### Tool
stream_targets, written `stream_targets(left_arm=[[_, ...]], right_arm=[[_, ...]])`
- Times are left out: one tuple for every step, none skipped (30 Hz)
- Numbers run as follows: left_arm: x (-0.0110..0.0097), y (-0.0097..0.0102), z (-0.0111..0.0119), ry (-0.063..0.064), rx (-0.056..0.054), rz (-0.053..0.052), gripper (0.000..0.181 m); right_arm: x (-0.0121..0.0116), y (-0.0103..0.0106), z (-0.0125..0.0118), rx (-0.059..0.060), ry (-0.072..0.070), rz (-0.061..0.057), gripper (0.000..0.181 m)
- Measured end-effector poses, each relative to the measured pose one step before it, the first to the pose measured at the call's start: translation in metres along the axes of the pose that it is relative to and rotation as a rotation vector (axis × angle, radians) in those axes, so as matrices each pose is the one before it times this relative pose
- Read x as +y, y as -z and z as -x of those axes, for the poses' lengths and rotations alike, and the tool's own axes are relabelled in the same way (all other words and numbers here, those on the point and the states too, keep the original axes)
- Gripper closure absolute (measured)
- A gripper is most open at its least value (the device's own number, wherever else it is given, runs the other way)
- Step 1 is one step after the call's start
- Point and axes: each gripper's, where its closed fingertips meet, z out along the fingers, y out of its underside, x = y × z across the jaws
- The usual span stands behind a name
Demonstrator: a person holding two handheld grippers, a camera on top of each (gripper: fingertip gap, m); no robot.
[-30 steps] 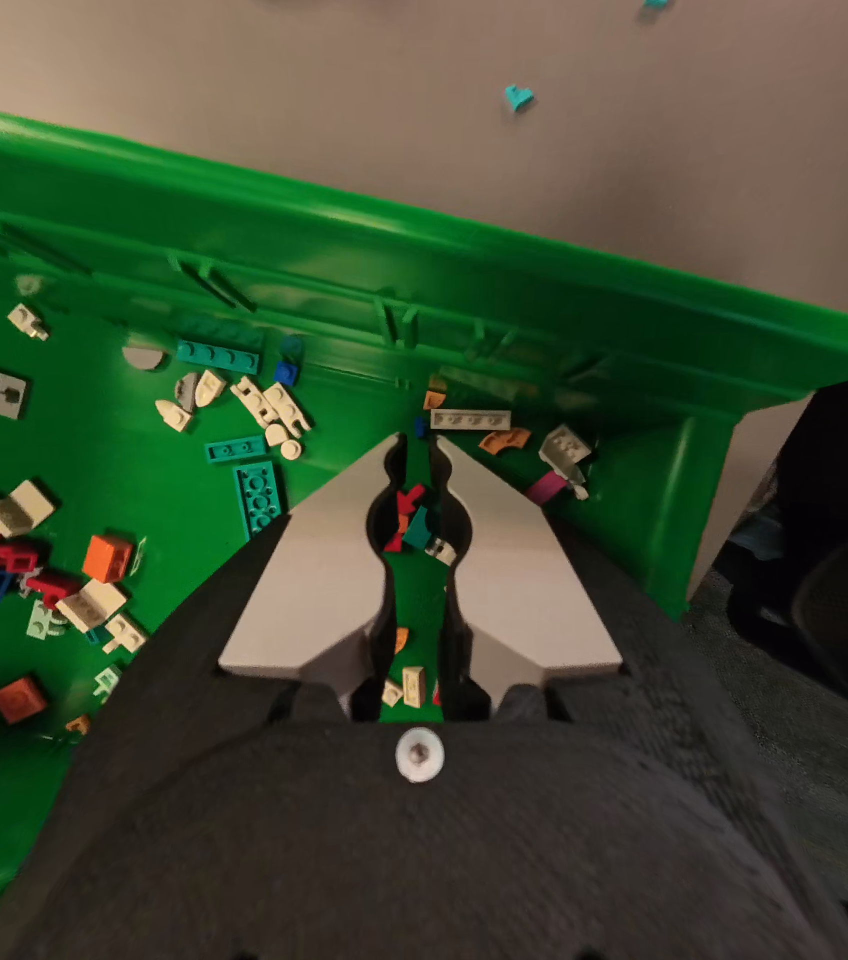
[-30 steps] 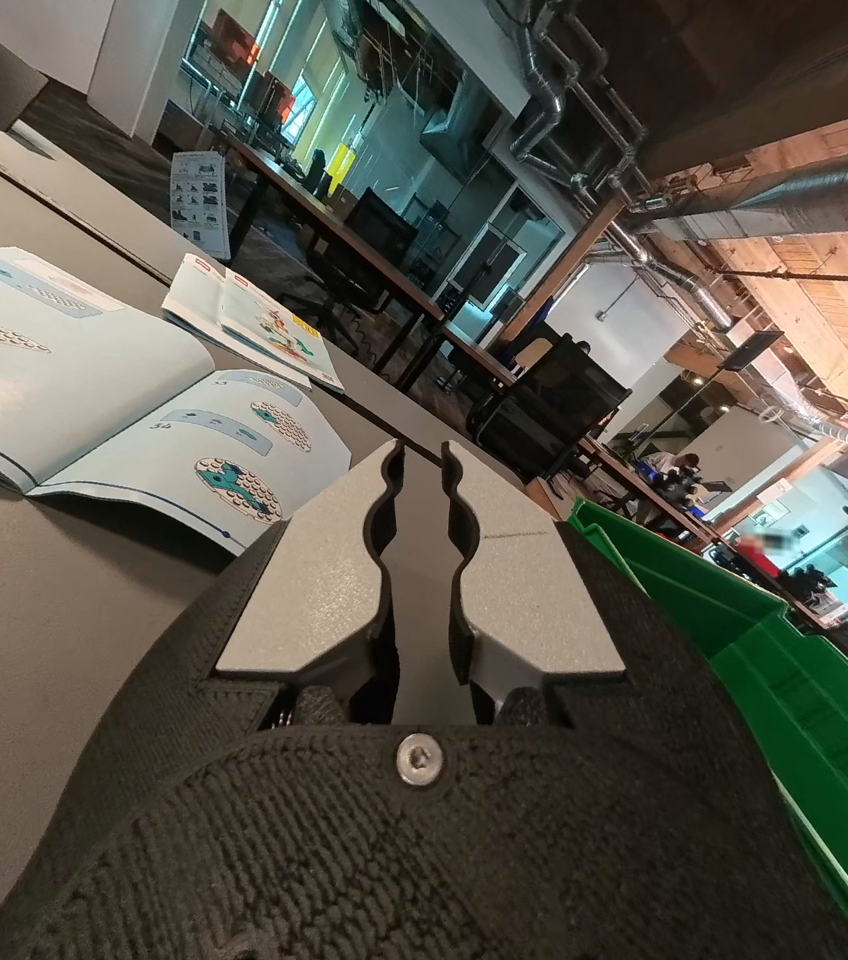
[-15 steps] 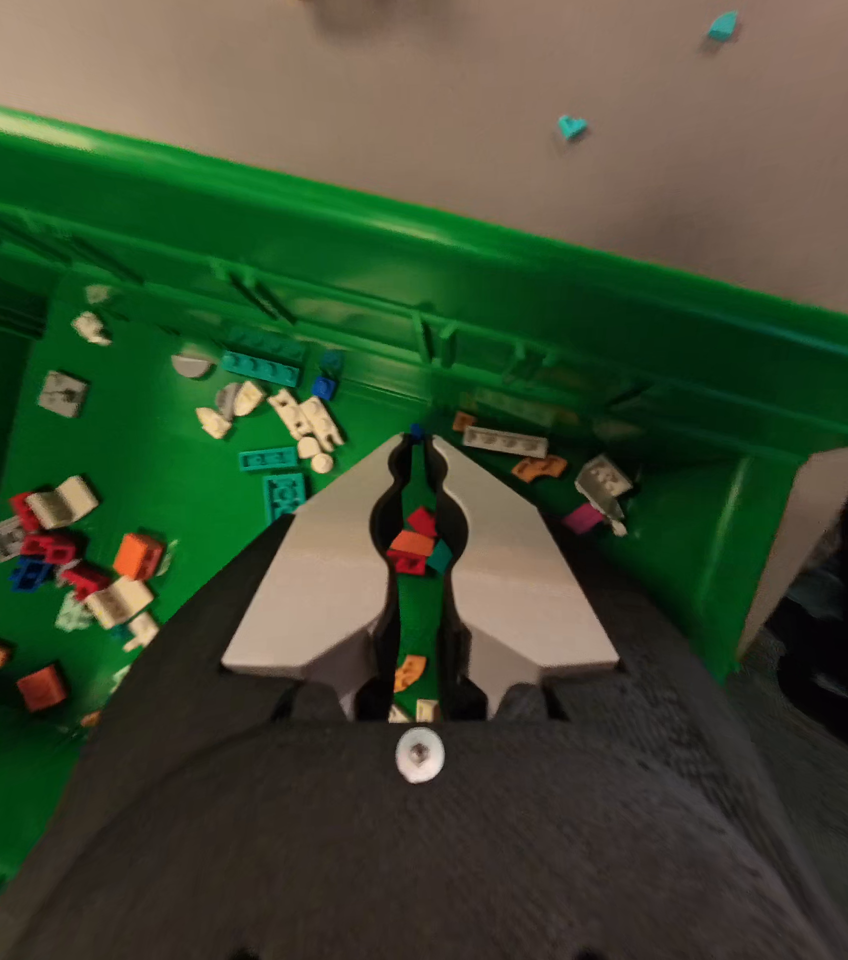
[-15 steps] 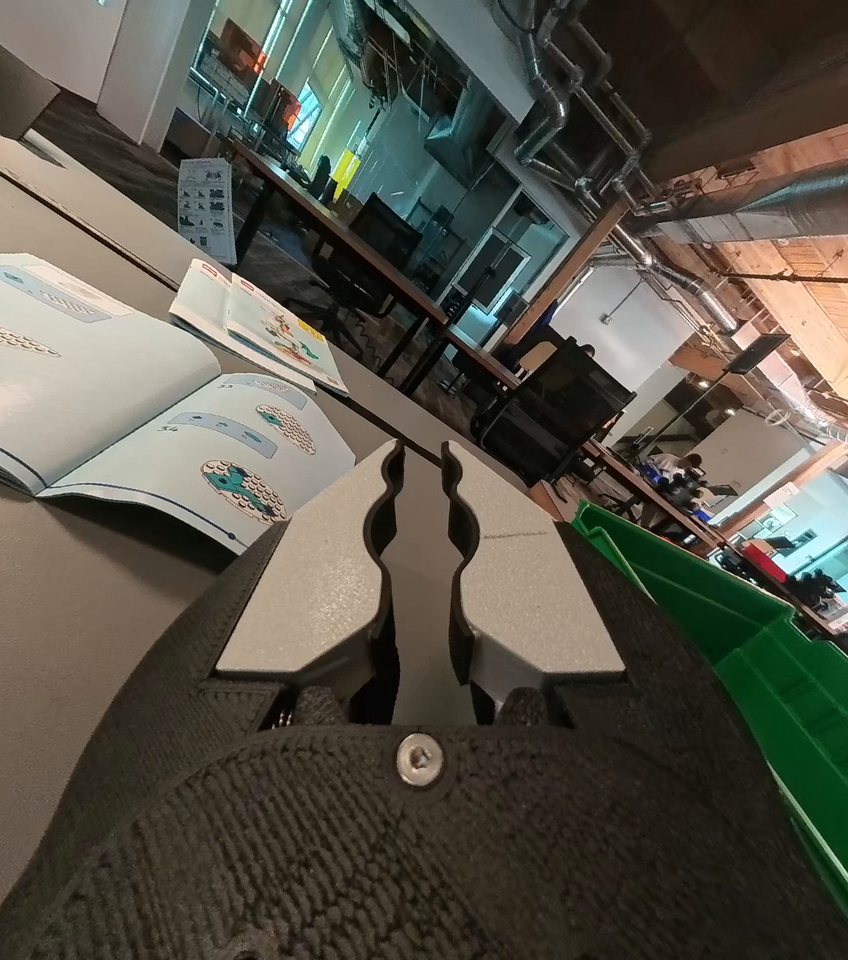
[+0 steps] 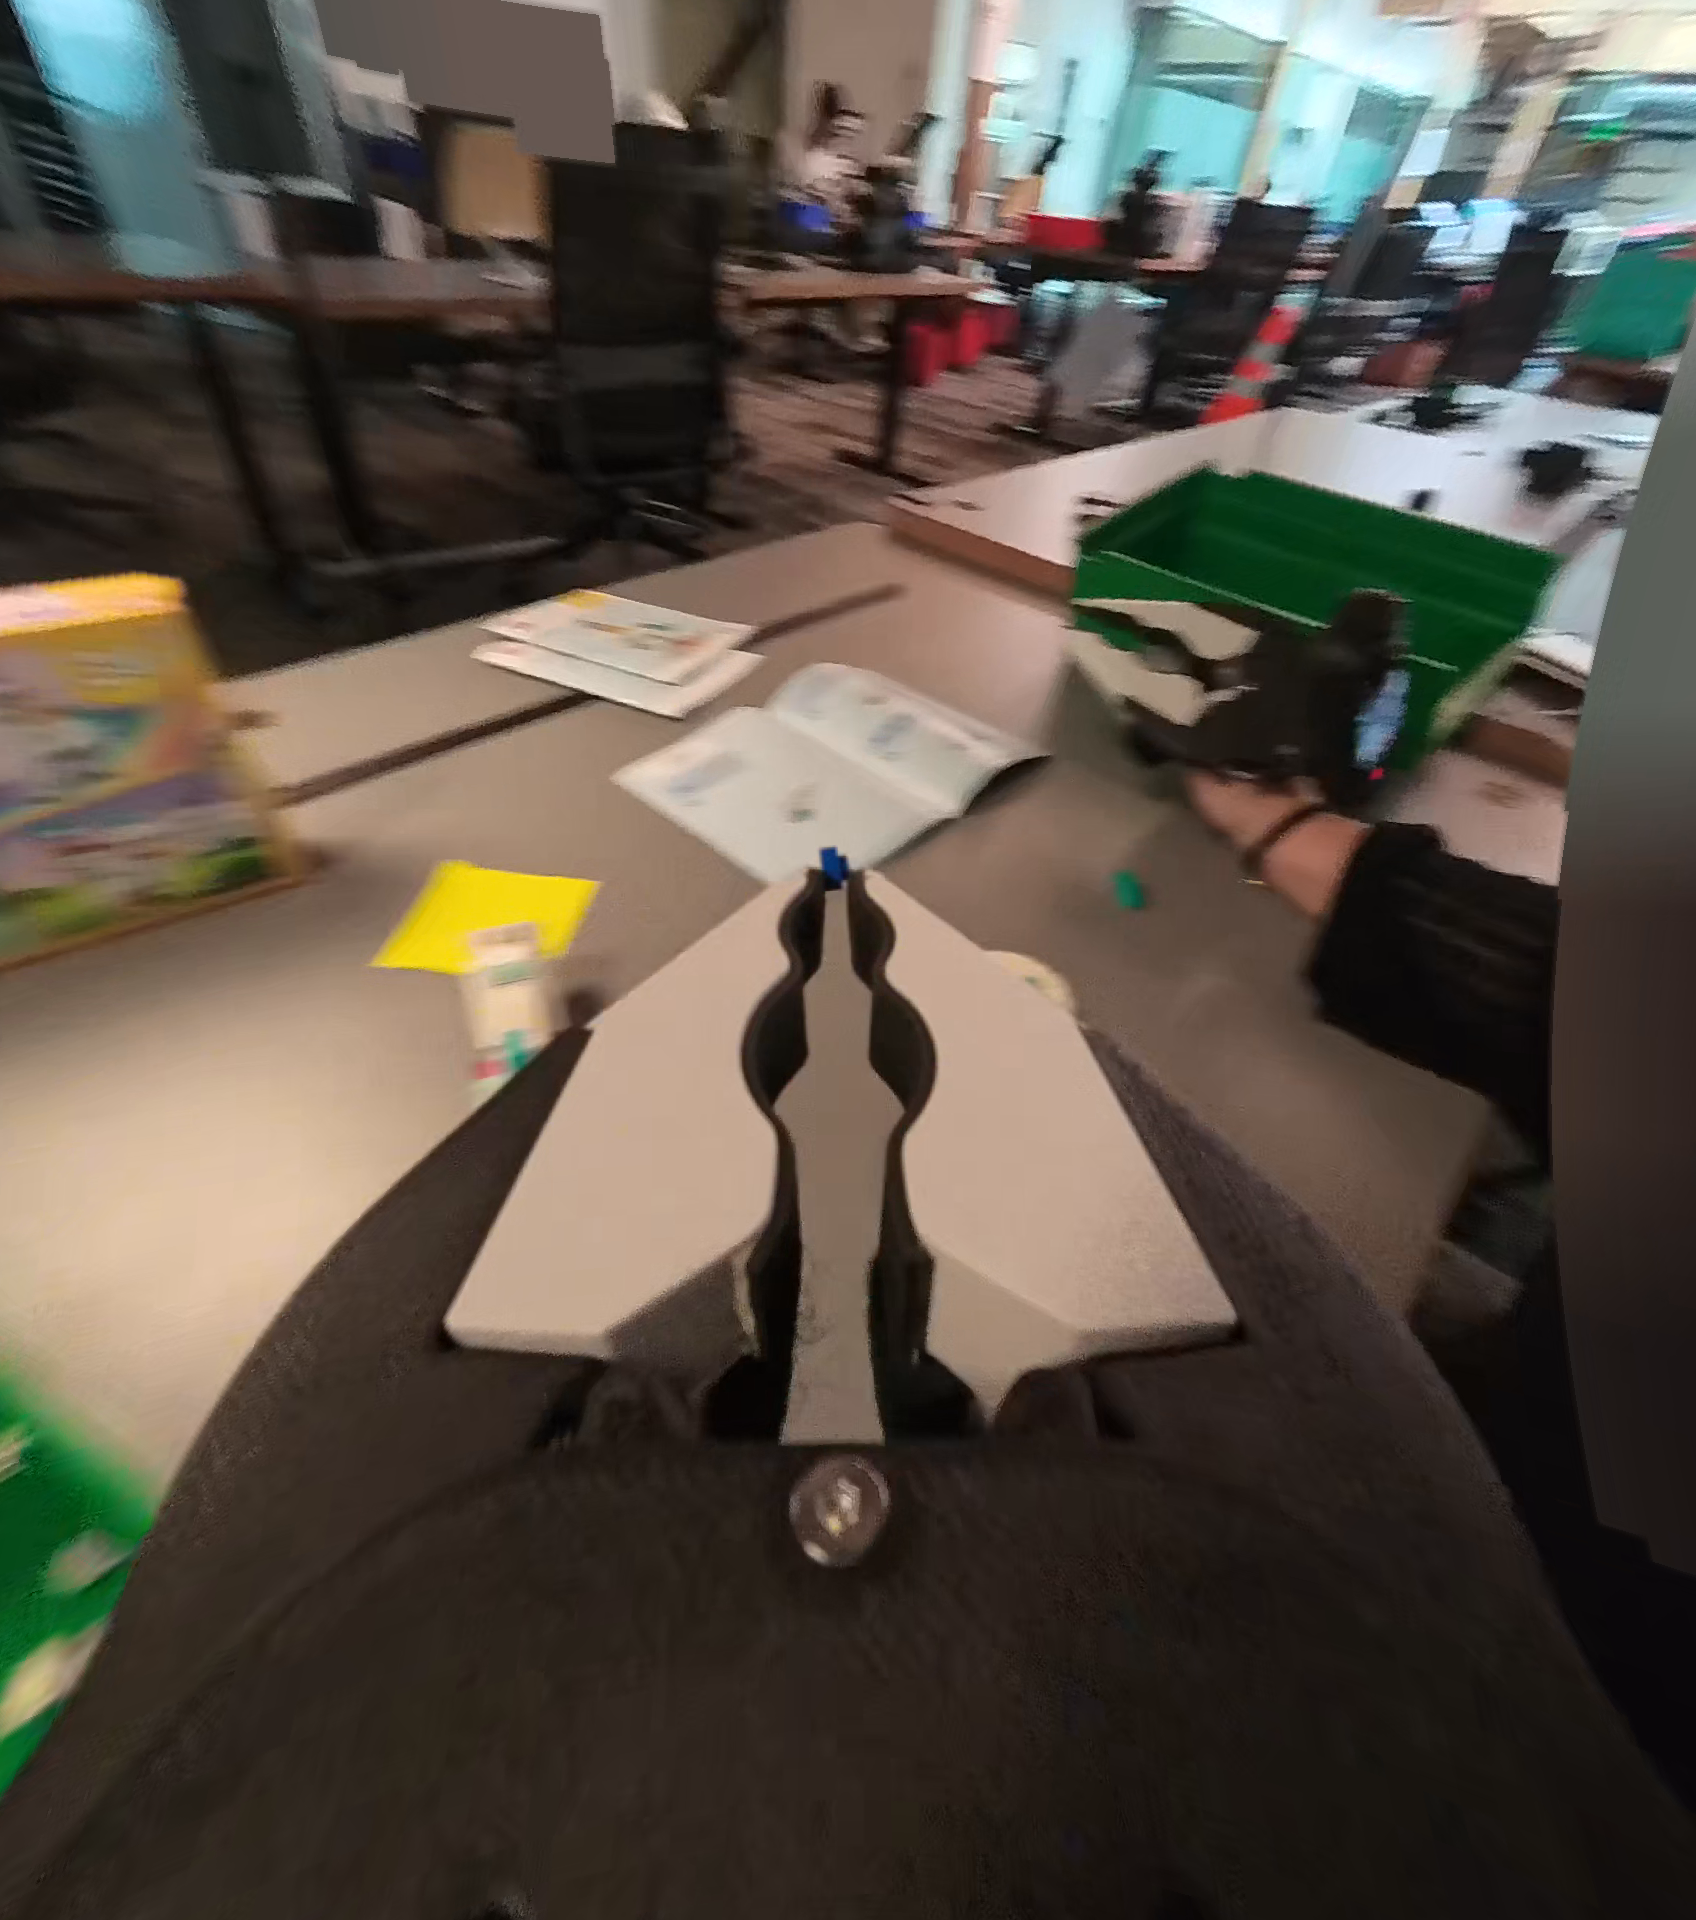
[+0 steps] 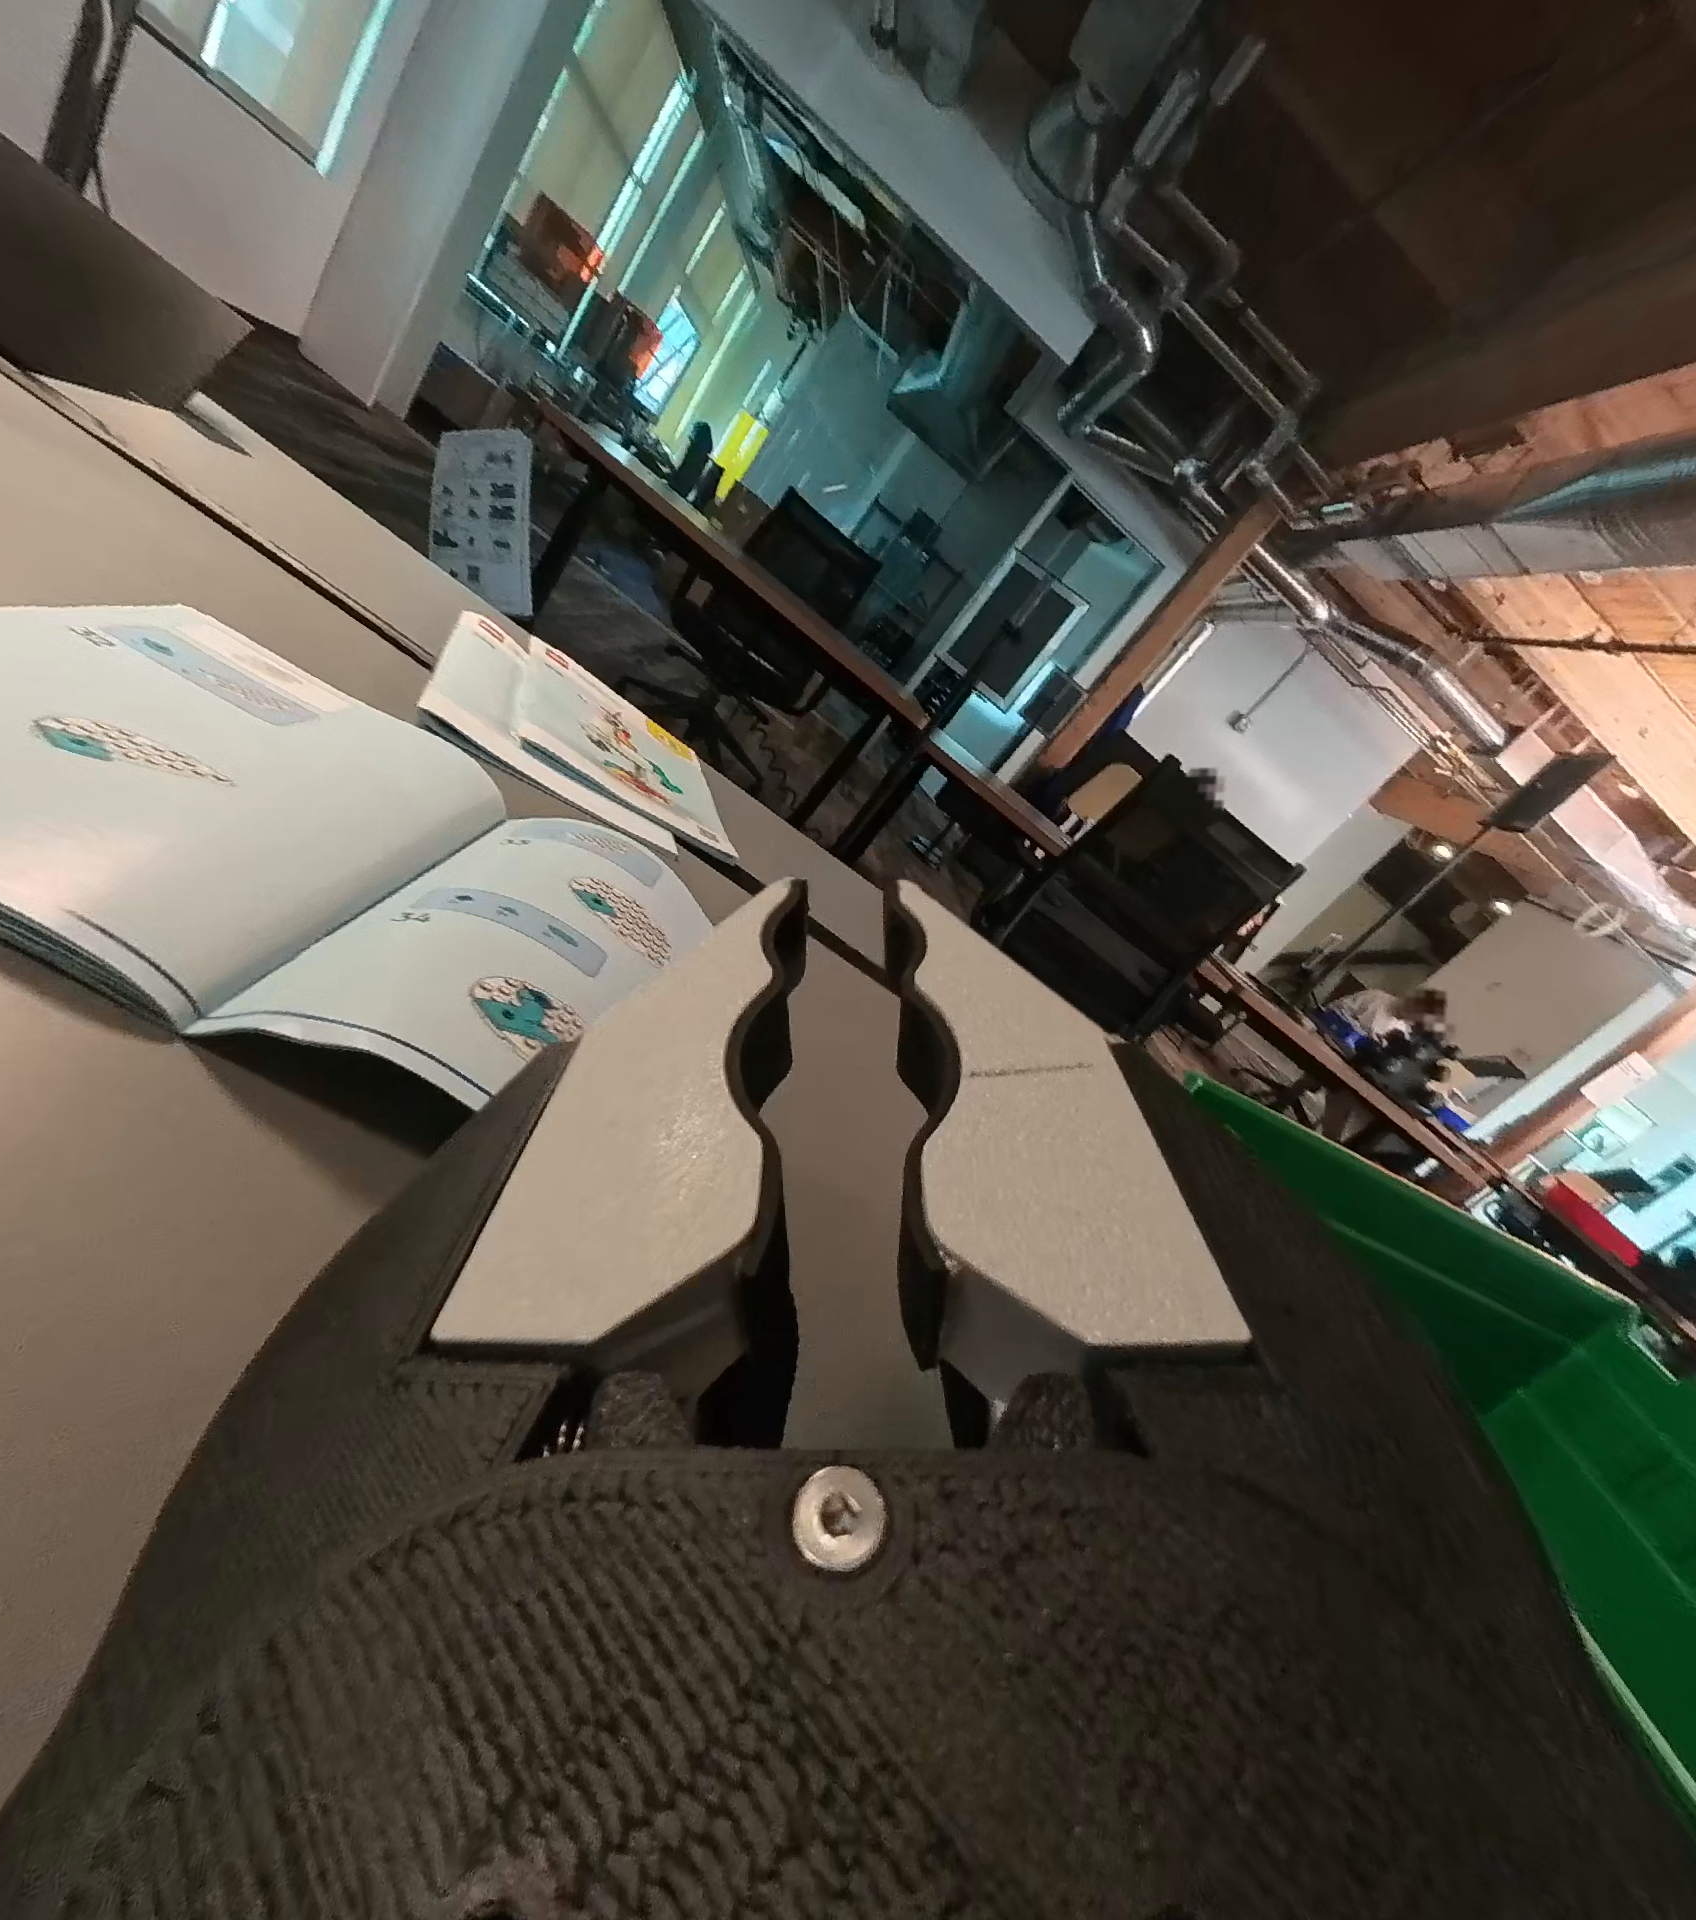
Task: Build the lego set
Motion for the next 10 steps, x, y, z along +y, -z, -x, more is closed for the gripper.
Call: stream_targets(left_arm=[[0.00413, -0.0141, -0.01466, 0.0226, 0.0697, 0.0078, 0.178], [0.00403, -0.01387, -0.01149, 0.0237, 0.0597, -0.0034, 0.178], [0.0063, -0.01421, -0.00678, 0.0302, 0.0427, 0.0018, 0.178], [0.00883, -0.01412, -0.00398, 0.0407, 0.0367, 0.0142, 0.178], [0.00857, -0.01361, -0.00259, 0.0498, 0.0384, 0.0103, 0.178], [0.00793, -0.01278, -0.00183, 0.0634, 0.04, 0.0063, 0.178], [0.00725, -0.01172, -0.0024, 0.0706, 0.0501, 0.006, 0.178], [0.00577, -0.01013, -0.00112, 0.0821, 0.0457, 0.0028, 0.178], [0.00368, -0.00828, -0.00012, 0.0759, 0.0405, -0.0052, 0.178], [0.00257, -0.00676, 0.0029, 0.0701, 0.0231, -0.0087, 0.178]], right_arm=[[-0.00193, 0.00055, 0.00206, -0.0099, 0.0018, -0.008, 0.169], [-0.00258, 0.00077, 0.00187, -0.0108, -0.002, -0.0117, 0.168], [-0.00359, 0.00121, 0.00183, -0.0112, -0.0049, -0.0159, 0.168], [-0.00454, 0.00149, 0.00246, -0.0151, -0.0065, -0.0184, 0.168], [-0.00661, 0.00193, 0.00409, -0.0239, -0.0114, -0.0235, 0.167], [-0.00969, 0.00225, 0.00713, -0.0408, -0.0211, -0.0354, 0.167], [-0.01304, 0.00218, 0.01153, -0.0644, -0.0336, -0.0491, 0.167], [-0.01575, 0.00177, 0.01648, -0.0908, -0.0456, -0.0594, 0.168], [-0.017, 0.00071, 0.02073, -0.1106, -0.05, -0.066, 0.171], [-0.01621, -0.00111, 0.02289, -0.1188, -0.0466, -0.0643, 0.173]])
